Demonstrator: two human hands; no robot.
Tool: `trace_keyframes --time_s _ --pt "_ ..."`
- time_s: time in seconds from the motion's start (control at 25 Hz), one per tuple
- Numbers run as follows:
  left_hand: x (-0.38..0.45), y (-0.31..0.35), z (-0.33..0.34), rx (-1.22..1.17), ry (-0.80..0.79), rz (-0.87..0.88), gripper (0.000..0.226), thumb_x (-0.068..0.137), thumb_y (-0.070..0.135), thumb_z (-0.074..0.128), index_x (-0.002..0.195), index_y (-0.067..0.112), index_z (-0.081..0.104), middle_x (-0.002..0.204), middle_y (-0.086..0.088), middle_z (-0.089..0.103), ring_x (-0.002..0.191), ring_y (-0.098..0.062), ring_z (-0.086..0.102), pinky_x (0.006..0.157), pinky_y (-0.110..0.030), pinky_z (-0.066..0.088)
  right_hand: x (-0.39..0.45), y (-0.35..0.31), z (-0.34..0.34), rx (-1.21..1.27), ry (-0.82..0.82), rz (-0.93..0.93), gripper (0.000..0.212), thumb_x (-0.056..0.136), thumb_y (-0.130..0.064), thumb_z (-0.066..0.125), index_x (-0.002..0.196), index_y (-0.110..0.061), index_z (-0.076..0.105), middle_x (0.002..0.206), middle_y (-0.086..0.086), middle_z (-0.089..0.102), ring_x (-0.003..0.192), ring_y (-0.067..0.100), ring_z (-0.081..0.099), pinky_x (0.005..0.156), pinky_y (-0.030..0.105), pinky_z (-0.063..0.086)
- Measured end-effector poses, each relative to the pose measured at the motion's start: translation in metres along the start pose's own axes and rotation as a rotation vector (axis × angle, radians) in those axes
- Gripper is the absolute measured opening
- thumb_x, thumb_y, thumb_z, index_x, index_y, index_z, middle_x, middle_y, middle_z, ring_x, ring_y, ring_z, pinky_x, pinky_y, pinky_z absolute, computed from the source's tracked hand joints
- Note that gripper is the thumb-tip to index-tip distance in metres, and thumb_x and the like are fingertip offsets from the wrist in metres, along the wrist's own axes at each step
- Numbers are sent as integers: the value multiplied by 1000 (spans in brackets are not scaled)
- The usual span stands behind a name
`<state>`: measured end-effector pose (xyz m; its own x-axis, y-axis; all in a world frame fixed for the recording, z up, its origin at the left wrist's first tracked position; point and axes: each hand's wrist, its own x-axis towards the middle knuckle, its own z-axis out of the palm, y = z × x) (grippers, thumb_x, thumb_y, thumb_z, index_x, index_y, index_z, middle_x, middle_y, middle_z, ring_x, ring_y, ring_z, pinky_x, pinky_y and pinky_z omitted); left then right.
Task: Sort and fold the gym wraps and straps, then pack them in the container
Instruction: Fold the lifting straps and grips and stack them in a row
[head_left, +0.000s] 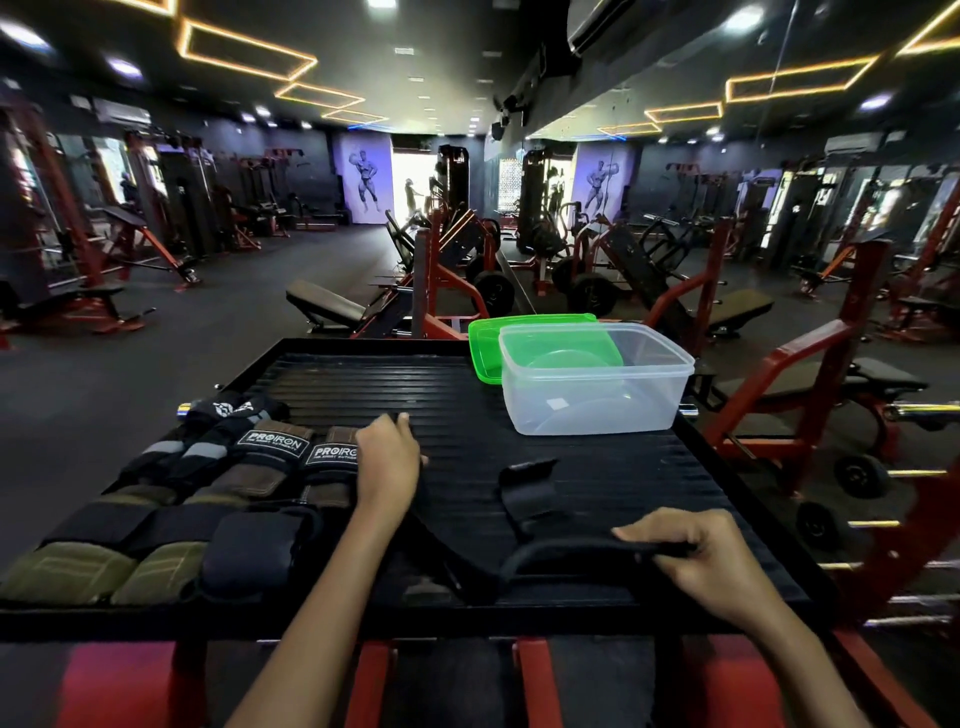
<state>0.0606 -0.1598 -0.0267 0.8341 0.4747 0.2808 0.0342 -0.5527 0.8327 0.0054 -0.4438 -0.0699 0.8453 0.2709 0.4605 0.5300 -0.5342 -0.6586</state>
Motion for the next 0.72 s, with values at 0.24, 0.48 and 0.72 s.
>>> trace_keyframes --time_s 0.24,0.48,0.72 --pt "-21 4 14 555 -292 70 49 89 13 52 135 9 35 146 -14 33 138 -34 25 112 -43 19 1 2 -5 55 -41 128 30 63 0 83 79 -23 73 82 -15 73 76 -6 66 72 6 45" --pt "-90 33 -23 278 -719 386 43 74 70 54 92 31 62 89 8 69 83 -12 64 81 -28 50 4 6 -4 167 -23 243 18 77 -9 74 85 -24 70 85 -6 73 83 0 65 78 15 47" --pt "-80 25 -7 597 -460 318 37 89 54 48 104 24 63 107 -4 67 106 -28 59 80 -30 42 24 -4 10 81 73 344 7 89 -18 60 83 -19 60 80 -2 64 82 14 58 70 15 40"
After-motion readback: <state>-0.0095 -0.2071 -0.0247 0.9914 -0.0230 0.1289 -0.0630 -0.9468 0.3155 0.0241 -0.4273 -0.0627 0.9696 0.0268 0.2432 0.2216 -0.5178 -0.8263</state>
